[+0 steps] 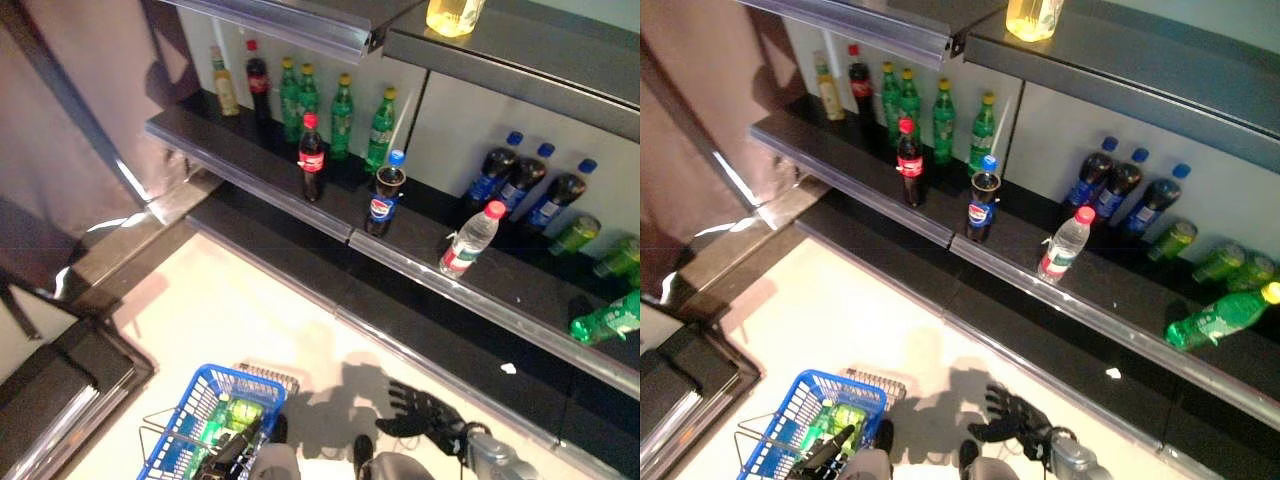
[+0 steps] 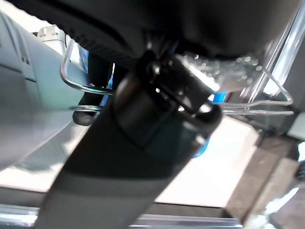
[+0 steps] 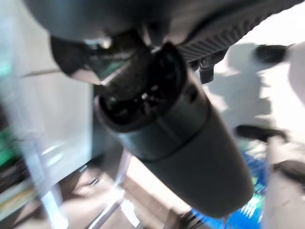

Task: Pick up the drink and place into the basket.

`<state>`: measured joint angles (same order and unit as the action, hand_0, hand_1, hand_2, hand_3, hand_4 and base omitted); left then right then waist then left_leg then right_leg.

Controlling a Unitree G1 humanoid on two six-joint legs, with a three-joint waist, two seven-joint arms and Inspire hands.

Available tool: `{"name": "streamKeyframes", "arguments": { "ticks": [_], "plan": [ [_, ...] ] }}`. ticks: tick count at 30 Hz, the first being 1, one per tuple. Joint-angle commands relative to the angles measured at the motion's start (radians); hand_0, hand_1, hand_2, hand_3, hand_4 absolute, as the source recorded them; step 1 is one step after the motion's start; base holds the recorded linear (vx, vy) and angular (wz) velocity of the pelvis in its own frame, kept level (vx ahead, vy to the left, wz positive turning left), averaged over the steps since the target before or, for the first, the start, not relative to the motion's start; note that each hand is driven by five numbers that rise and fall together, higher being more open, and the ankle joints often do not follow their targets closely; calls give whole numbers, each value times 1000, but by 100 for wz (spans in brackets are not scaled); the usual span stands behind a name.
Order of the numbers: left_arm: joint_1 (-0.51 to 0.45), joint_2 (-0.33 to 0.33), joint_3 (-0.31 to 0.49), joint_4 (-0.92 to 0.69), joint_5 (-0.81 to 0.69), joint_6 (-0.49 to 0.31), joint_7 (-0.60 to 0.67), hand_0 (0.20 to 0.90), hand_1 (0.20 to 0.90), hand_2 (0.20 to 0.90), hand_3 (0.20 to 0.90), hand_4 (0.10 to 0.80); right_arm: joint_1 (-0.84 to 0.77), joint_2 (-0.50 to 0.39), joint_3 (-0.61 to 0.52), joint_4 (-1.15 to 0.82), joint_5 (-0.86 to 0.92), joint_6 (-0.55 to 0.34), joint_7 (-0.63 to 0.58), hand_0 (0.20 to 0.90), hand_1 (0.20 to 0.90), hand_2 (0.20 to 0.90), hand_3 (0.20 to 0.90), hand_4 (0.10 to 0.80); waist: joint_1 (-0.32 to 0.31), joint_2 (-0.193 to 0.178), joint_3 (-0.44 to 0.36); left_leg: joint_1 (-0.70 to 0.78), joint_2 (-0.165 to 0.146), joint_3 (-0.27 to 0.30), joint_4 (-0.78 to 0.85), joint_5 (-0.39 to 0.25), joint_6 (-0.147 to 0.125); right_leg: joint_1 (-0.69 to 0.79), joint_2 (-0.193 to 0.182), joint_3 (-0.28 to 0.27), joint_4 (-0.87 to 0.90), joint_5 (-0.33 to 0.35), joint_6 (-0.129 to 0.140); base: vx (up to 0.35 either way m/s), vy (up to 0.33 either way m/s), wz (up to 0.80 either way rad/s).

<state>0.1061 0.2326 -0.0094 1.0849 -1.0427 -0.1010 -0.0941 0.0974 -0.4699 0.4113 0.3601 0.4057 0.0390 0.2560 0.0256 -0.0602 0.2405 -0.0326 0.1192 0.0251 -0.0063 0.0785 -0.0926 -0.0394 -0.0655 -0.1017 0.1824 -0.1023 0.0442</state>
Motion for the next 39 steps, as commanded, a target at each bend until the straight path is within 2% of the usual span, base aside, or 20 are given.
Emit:
{"name": "streamKeyframes", "arguments": {
  "ticks": [1, 3, 5, 10, 17, 20, 26, 36, 39],
  "plan": [
    [20, 39, -35, -133, -8, -77, -77, 300, 300, 300, 200, 100, -62, -107, -45, -309, 38, -103, 74, 900, 900, 900, 900, 800, -5, -2, -30, -18, 15, 51, 93, -36, 1, 30, -137, -32, -59, 121, 98, -2, 1, -27],
    [28, 41, -37, -161, -6, -82, -59, 300, 300, 300, 200, 100, -100, -145, -90, -414, 78, -145, 72, 900, 900, 900, 900, 800, 5, -4, -27, -26, 32, 77, 111, -39, -5, 29, -160, -55, -54, 124, 111, -38, -29, -41],
    [17, 45, -41, -181, -1, -72, -39, 300, 300, 300, 200, 100, -151, -162, -156, -519, 114, -186, 25, 900, 900, 900, 900, 800, 14, -6, -25, -40, 44, 83, 129, -45, -13, 40, -166, -60, -70, 122, 113, -21, -79, -34],
    [26, 6, -30, -177, 27, -57, -33, 300, 300, 300, 200, 100, -234, -174, -289, -629, 99, -254, -176, 900, 900, 900, 900, 800, 17, -4, -47, -22, 63, 68, 105, -41, -24, 91, -148, -67, -115, 109, 100, 87, -49, 0],
    [48, -40, -25, -136, 104, -57, -57, 300, 300, 300, 200, 100, -303, -138, -383, -692, -27, -362, -451, 900, 900, 900, 900, 800, 30, 14, -68, -10, 68, 49, 89, -42, -32, 111, -133, -81, -118, 89, 86, 59, -6, -1],
    [58, -47, -19, -120, 113, -59, -67, 300, 300, 300, 200, 100, -292, -125, -404, -703, -56, -384, -535, 900, 900, 900, 900, 800, 25, 25, -75, -4, 66, 48, 91, -46, -32, 113, -132, -77, -111, 82, 82, 82, 41, 5],
    [72, -55, -6, -118, 123, -58, -73, 300, 300, 300, 200, 100, -225, -115, -419, -735, -103, -416, -591, 900, 900, 900, 900, 800, 12, 39, -71, -8, 63, 47, 111, -55, -35, 104, -137, -69, -96, 75, 81, 56, 31, 4],
    [69, -62, -59, -169, 98, -54, -68, 300, 300, 300, 200, 100, -202, -107, -366, -672, -140, -363, -682, 900, 900, 900, 900, 800, 7, 53, -19, -56, 56, 37, 174, -63, -36, 60, -142, -59, -43, 65, 70, 14, 6, 0],
    [66, -60, -81, -192, 91, -53, -65, 300, 300, 300, 200, 100, -193, -92, -354, -648, -214, -352, -733, 900, 900, 900, 900, 800, 2, 59, 11, -75, 51, 32, 194, -64, -35, 45, -146, -54, -26, 65, 67, -15, 6, -4]
  ]
}}
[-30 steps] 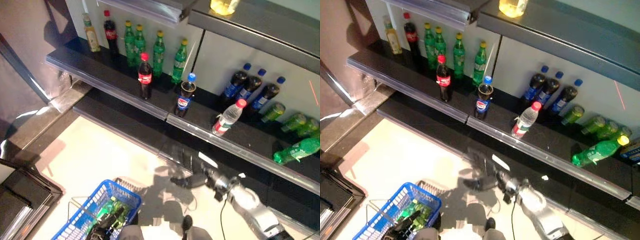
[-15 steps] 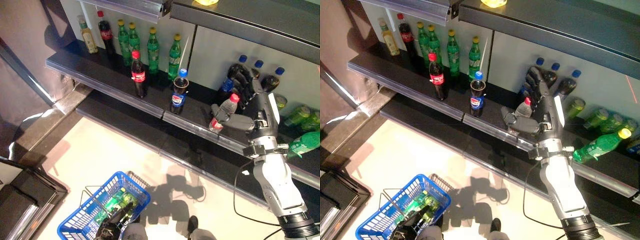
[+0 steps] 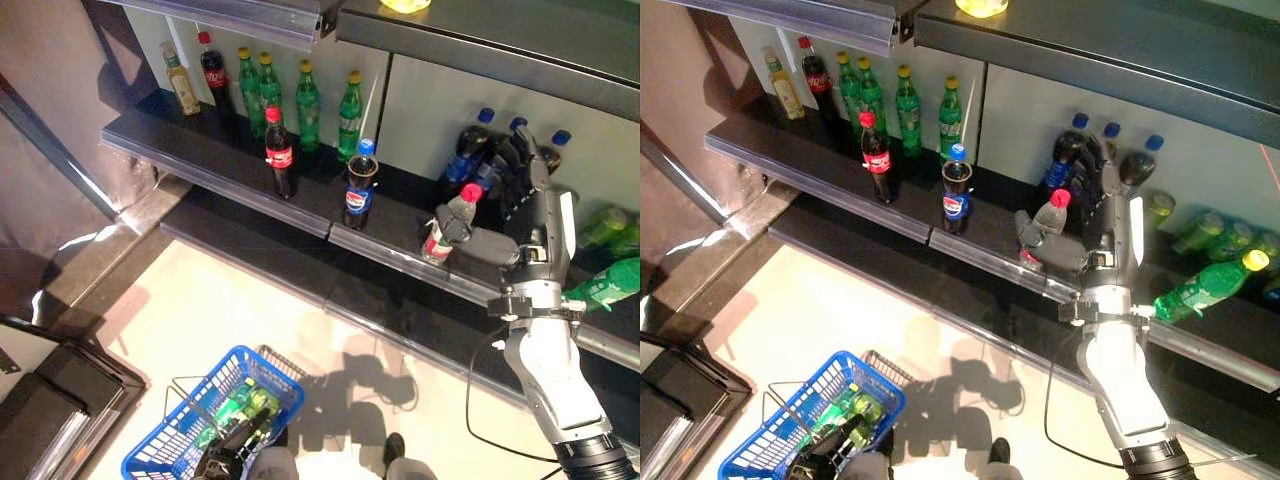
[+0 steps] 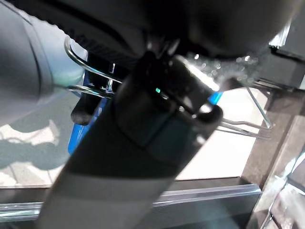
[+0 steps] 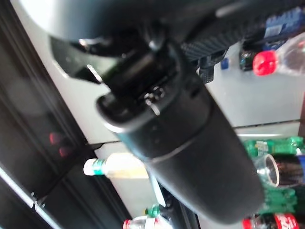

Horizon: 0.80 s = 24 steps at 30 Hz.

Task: Pick up the drink and place into the basket.

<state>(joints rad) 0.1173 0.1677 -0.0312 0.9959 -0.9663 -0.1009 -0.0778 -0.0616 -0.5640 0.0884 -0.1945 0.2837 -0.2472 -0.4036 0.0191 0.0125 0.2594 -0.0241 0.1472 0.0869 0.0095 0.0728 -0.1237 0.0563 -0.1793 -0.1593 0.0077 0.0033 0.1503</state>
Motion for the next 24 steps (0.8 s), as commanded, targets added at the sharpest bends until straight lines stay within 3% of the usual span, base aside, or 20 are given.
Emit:
{"name": "streamKeyframes", "arguments": {
  "ticks": [1, 10, 19, 24],
  "plan": [
    [54, 6, -65, -111, 9, -54, -80, 300, 300, 300, 200, 100, -33, 1, -27, -88, -111, -57, -97, 900, 900, 900, 900, 800, 6, -10, 4, -88, 22, -31, 181, -58, -3, -55, -34, 6, 152, -40, -39, -19, 18, -5],
    [28, 23, -111, -168, -51, -67, -89, 300, 300, 300, 200, 100, -52, 24, -2, -50, -130, -58, -218, 900, 900, 900, 900, 800, -15, 15, 115, -163, 2, -46, 254, -44, 3, -117, -46, 35, 196, -41, -48, -61, 15, -3],
    [-44, 37, -192, -210, -93, -82, -104, 300, 300, 300, 200, 100, -256, 41, 40, 33, -178, -34, -363, 900, 900, 900, 900, 800, -8, 47, 231, -273, -20, -87, 364, -10, 3, -212, -45, 43, 289, -54, -78, -70, 4, -2],
    [-74, 39, -218, -230, -113, -77, -117, 300, 300, 300, 200, 100, -362, 32, 39, 109, -151, -20, -378, 900, 900, 900, 900, 800, 2, 63, 260, -304, -34, -99, 378, 7, 6, -236, -42, 41, 300, -53, -87, -31, 11, 1]
  ]
}}
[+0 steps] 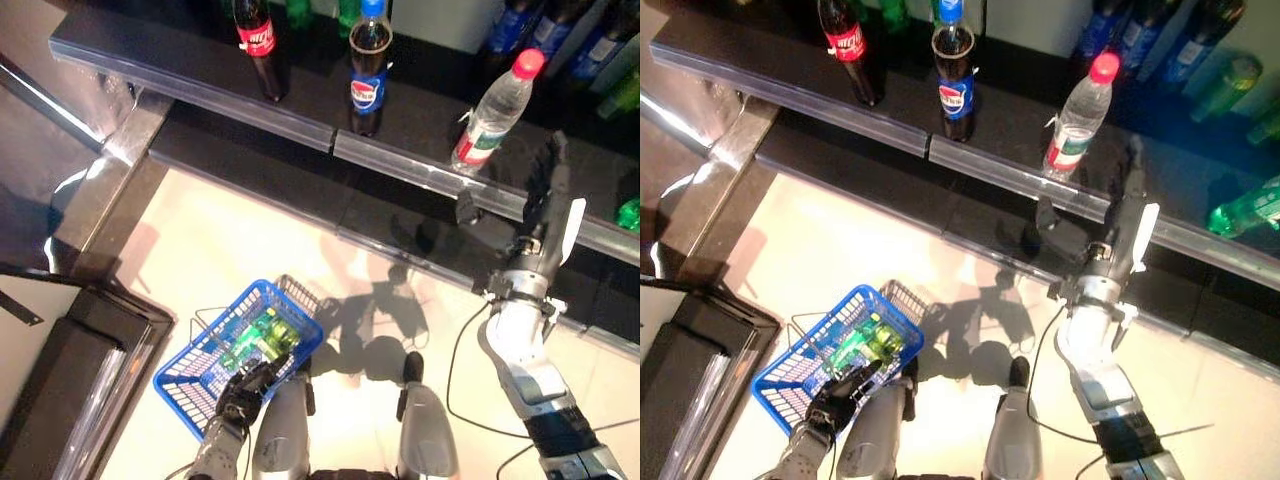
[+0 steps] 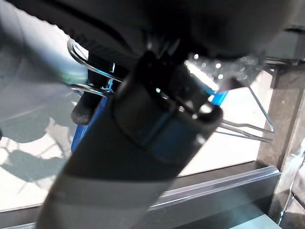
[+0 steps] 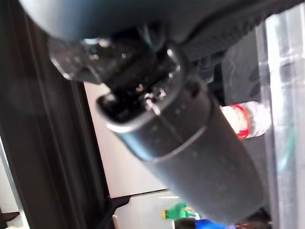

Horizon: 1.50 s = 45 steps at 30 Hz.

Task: Pick up the drink and place into the basket.

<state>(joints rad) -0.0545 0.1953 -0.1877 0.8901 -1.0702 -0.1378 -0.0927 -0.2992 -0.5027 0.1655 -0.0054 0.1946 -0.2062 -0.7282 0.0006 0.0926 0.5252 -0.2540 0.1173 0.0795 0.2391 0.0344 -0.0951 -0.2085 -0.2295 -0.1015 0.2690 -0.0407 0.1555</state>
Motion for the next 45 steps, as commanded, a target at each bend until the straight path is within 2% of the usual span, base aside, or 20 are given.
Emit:
{"name": "streamKeyframes", "arguments": {
  "ticks": [1, 13, 27, 32, 37, 39, 40, 41, 42, 43, 44, 45],
  "plan": [
    [90, 14, -67, -128, -13, -37, -99, 300, 300, 300, 200, 100, -147, -29, -37, -63, -49, -58, -52, 900, 900, 900, 900, 800, 24, -16, -5, -83, -8, -94, 149, 49, -22, 22, 8, -19, 37, -7, -93, -53, -6, 1],
    [38, 40, -77, -123, -17, -15, -85, 300, 300, 300, 200, 100, -368, -64, -50, 128, 16, -36, -126, 900, 900, 900, 900, 800, 70, -15, -5, -157, -22, -114, 150, 57, -12, -40, 16, -38, 30, 4, -101, -23, -20, 1],
    [-18, 53, -122, -140, -56, -16, -89, 300, 300, 300, 200, 100, -587, -94, -39, 362, 179, -100, -119, 900, 900, 900, 900, 800, 95, 1, -5, -198, -46, -107, 139, 25, 12, -119, 8, -34, 37, 22, -101, -11, 11, 1],
    [-32, 59, -126, -145, -71, -14, -74, 300, 300, 300, 200, 100, -630, -94, -48, 388, 170, -114, -136, 900, 900, 900, 900, 800, 97, 1, -5, -207, -50, -99, 130, 11, 20, -141, 9, -28, 42, 25, -100, -8, 14, 1],
    [-37, 66, -125, -143, -79, -5, -76, 300, 300, 300, 200, 100, -681, -132, -40, 468, 209, -120, -144, 900, 900, 900, 900, 800, 103, 3, -5, -204, -58, -93, 113, -1, 27, -154, 4, -29, 43, 29, -96, 0, 0, 0],
    [-35, 75, -129, -144, -80, -1, -81, 300, 300, 300, 200, 100, -703, -152, -39, 521, 239, -148, -137, 900, 900, 900, 900, 800, 110, 3, -5, -204, -61, -91, 107, -11, 31, -156, 0, -36, 41, 32, -94, 0, 0, 0],
    [-36, 79, -131, -144, -83, 1, -83, 300, 300, 300, 200, 100, -719, -159, -37, 540, 244, -152, -132, 865, 865, 865, 859, 759, 113, 4, -5, -204, -63, -91, 104, -13, 32, -158, -1, -39, 41, 32, -94, 0, 0, 0],
    [-36, 82, -132, -144, -84, 2, -84, 300, 300, 300, 200, 100, -731, -164, -35, 551, 245, -152, -128, 585, 585, 585, 532, 432, 115, 5, -5, -204, -64, -92, 102, -13, 32, -160, -1, -40, 41, 33, -95, 0, 0, 0],
    [-38, 85, -133, -144, -86, 4, -86, 300, 300, 300, 200, 100, -745, -171, -30, 559, 254, -146, -124, 571, 571, 571, 516, 416, 116, 6, -5, -205, -65, -93, 101, -14, 33, -164, -1, -40, 45, 33, -94, 0, 0, 0],
    [-38, 86, -133, -145, -87, 5, -85, 300, 300, 300, 200, 100, -749, -173, -29, 562, 255, -145, -124, 507, 507, 507, 442, 342, 116, 6, -5, -206, -65, -93, 101, -14, 33, -166, -1, -40, 46, 32, -94, 0, 0, 0],
    [-39, 87, -135, -148, -88, 5, -84, 300, 300, 300, 200, 100, -757, -178, -25, 570, 250, -141, -125, 333, 333, 333, 238, 138, 117, 6, -5, -206, -67, -94, 100, -16, 34, -168, -1, -40, 48, 32, -94, 0, 0, 0],
    [-41, 88, -137, -150, -93, 4, -81, 300, 300, 300, 200, 100, -772, -185, -14, 581, 246, -141, -130, 300, 300, 300, 200, 100, 119, 6, -5, -206, -68, -94, 98, -18, 36, -172, -2, -41, 52, 31, -94, 0, 0, 0]
  ]
}}
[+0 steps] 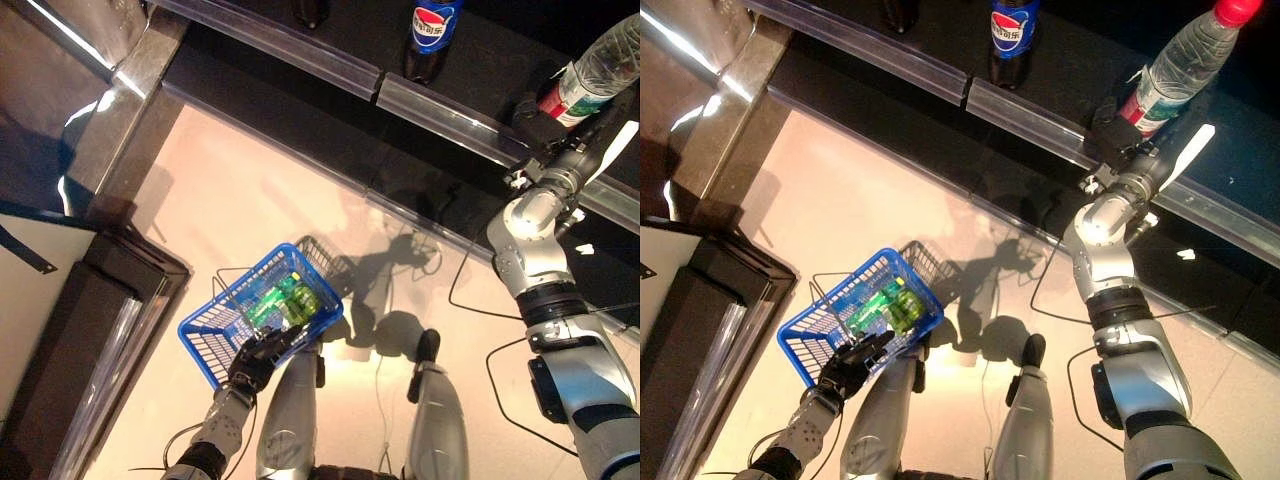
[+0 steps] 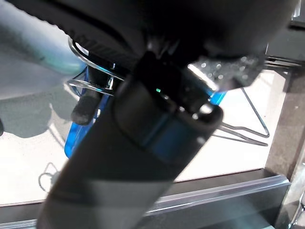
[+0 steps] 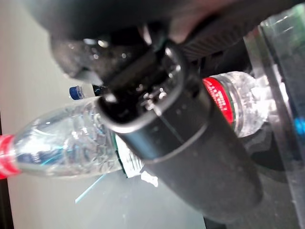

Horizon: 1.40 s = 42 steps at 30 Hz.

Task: Pick up the drink and place into the basket.

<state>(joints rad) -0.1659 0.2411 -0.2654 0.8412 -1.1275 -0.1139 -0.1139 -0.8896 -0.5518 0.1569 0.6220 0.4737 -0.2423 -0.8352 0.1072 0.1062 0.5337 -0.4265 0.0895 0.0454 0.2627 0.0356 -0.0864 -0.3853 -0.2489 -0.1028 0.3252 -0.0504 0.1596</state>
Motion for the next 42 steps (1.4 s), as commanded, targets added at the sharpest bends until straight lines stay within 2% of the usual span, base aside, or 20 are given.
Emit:
{"name": "streamKeyframes", "arguments": {
  "ticks": [1, 11, 17, 24, 31, 40, 42],
  "plan": [
    [69, 44, -60, -104, -37, -18, -57, 300, 300, 300, 200, 100, -188, -139, -3, -41, -32, -106, -23, 300, 300, 300, 200, 100, 13, -8, -14, -34, -40, -60, 75, -19, 27, 5, 18, -41, -3, 40, -99, 0, 0, 0],
    [80, 57, -56, -119, -43, -13, -80, 300, 300, 300, 200, 100, -196, -178, -9, -36, -21, -116, -15, 300, 300, 300, 200, 100, 14, -10, -14, -4, -47, -59, 66, -32, 34, 18, 16, -48, 12, 29, -101, 0, 0, 0],
    [80, 56, -44, -121, -44, -24, -99, 300, 300, 300, 200, 100, -163, -169, -37, -106, -27, -110, 3, 300, 300, 300, 200, 100, 4, -9, -14, 25, -45, -51, 79, -39, 32, 44, 14, -53, 30, 15, -108, -10, 1, 1],
    [96, 45, -18, -136, -43, -33, -125, 300, 300, 300, 200, 100, -77, -164, -77, -274, -49, -78, 54, 300, 300, 300, 200, 100, -20, -12, -14, 98, -33, -37, 76, -30, 23, 113, 19, -50, 33, -7, -118, -25, 12, 1],
    [122, 50, -8, -207, -82, -47, -189, 300, 300, 300, 200, 100, 27, -149, -94, -485, -81, -42, 187, 300, 300, 300, 200, 100, -38, -16, -38, 136, -22, -29, 74, -21, 14, 152, 26, -49, 48, -28, -126, -17, 5, 0],
    [182, 46, 38, -323, -86, -75, -290, 300, 300, 300, 200, 100, 251, -30, -46, -736, -11, 17, 511, 300, 300, 300, 200, 100, -50, -37, -106, 197, -5, -23, 35, 2, 6, 223, 34, -58, 25, -42, -132, 13, 4, 0],
    [186, 46, 37, -341, -87, -76, -292, 300, 300, 300, 200, 100, 268, -12, -30, -754, -1, 30, 539, 300, 300, 300, 200, 100, -49, -39, -111, 204, -4, -24, 27, 3, 6, 230, 36, -59, 19, -41, -131, 0, 0, 0]
  ]
}}
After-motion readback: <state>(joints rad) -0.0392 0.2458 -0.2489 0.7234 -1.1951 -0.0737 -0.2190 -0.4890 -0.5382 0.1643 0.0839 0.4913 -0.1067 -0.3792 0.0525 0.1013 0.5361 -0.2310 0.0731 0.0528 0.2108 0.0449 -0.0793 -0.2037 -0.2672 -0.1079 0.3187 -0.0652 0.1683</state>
